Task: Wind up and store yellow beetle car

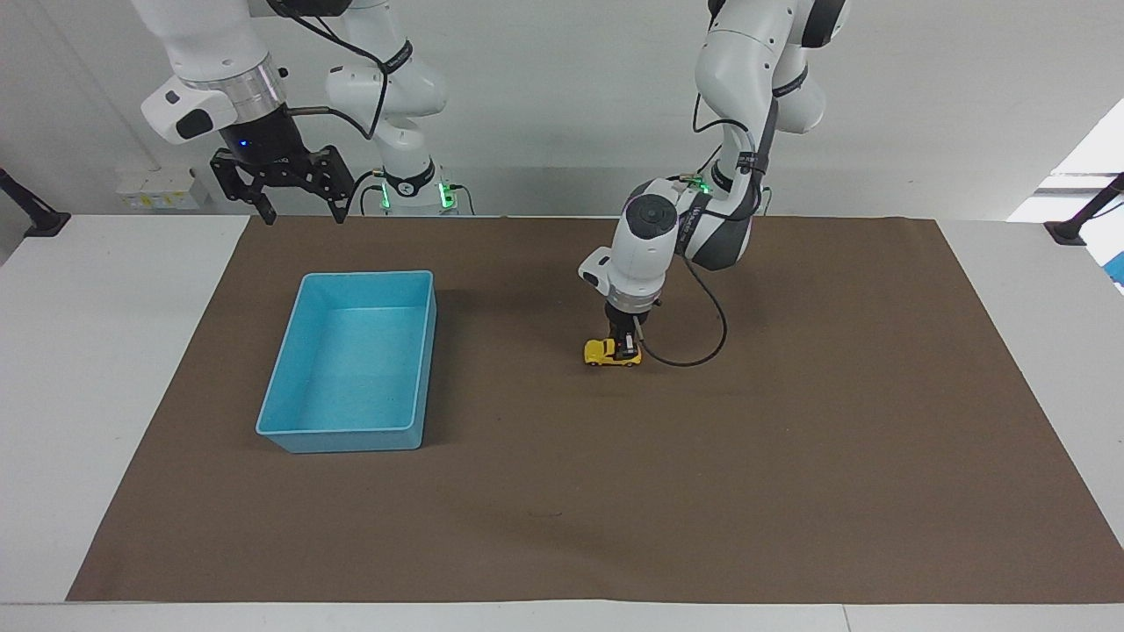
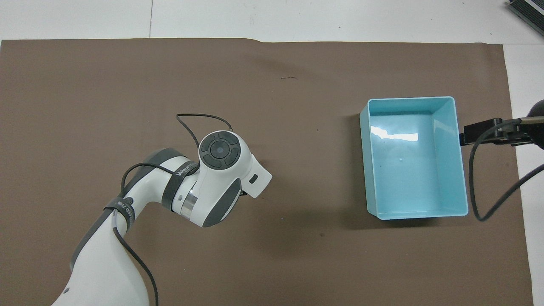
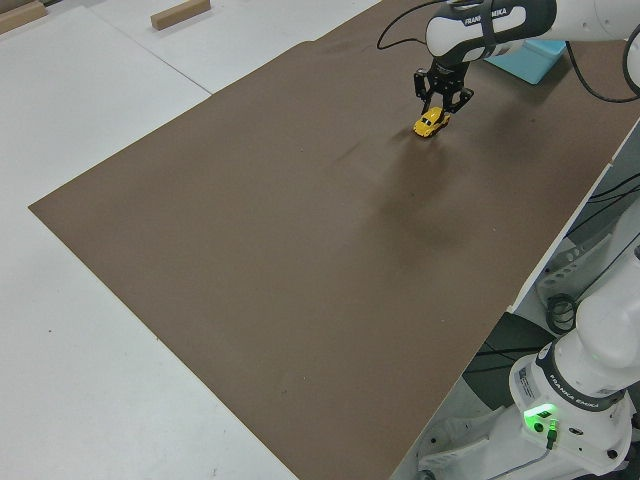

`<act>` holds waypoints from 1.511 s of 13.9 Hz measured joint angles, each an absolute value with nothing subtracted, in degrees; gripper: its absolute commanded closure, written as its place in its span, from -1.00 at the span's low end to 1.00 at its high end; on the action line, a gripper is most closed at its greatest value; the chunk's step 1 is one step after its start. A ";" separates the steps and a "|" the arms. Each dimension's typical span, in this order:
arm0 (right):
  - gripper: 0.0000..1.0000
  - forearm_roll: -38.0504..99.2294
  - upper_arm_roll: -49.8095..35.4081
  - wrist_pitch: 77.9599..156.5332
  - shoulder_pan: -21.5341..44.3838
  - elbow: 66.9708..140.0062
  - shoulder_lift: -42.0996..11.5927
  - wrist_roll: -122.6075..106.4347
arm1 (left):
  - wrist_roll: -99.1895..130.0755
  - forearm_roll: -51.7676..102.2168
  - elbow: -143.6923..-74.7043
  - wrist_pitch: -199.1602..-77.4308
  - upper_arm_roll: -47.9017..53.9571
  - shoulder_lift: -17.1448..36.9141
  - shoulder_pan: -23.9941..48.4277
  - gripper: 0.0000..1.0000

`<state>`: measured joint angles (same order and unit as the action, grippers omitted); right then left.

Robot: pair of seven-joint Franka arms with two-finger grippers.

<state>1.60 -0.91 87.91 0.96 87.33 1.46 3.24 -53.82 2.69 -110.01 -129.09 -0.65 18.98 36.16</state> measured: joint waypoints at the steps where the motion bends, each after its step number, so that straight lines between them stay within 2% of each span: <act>1: -1.00 1.60 -0.91 87.91 0.96 87.33 1.46 3.24 | -53.80 2.08 -110.09 -128.36 -0.94 18.82 36.05 1.00; 21: -1.00 1.60 -0.91 87.91 0.96 87.33 1.46 3.24 | -60.15 0.57 -113.75 -123.68 -0.96 15.63 25.18 1.00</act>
